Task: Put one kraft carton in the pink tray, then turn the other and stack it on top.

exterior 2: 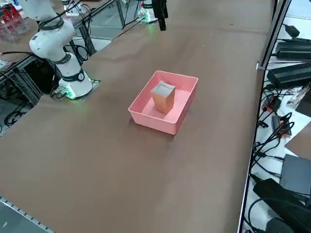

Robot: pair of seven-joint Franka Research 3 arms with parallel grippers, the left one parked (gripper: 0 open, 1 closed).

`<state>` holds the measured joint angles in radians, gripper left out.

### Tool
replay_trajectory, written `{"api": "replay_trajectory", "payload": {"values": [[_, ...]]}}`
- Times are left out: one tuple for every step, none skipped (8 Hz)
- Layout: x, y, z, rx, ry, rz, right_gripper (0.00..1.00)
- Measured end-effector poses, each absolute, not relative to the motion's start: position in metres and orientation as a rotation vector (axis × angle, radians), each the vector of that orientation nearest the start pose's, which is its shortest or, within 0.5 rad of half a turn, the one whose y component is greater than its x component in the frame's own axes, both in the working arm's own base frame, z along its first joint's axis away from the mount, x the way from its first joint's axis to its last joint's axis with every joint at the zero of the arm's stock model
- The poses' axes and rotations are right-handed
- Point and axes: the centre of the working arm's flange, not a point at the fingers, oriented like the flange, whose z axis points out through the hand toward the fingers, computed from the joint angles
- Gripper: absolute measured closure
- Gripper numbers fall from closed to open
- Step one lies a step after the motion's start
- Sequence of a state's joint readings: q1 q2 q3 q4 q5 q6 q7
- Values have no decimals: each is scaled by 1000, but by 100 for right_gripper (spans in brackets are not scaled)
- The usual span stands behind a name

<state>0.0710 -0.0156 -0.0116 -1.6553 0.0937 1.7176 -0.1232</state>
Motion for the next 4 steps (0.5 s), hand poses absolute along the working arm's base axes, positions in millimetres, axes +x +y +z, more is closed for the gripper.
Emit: {"api": "replay_trajectory", "payload": {"values": [[558, 43, 612, -3043, -146, -93, 0], [555, 41, 614, -3061, -77, -62, 0], [552, 38, 616, -3096, -39, -30, 0], [547, 34, 617, -3128, 1, 6, 0]]}}
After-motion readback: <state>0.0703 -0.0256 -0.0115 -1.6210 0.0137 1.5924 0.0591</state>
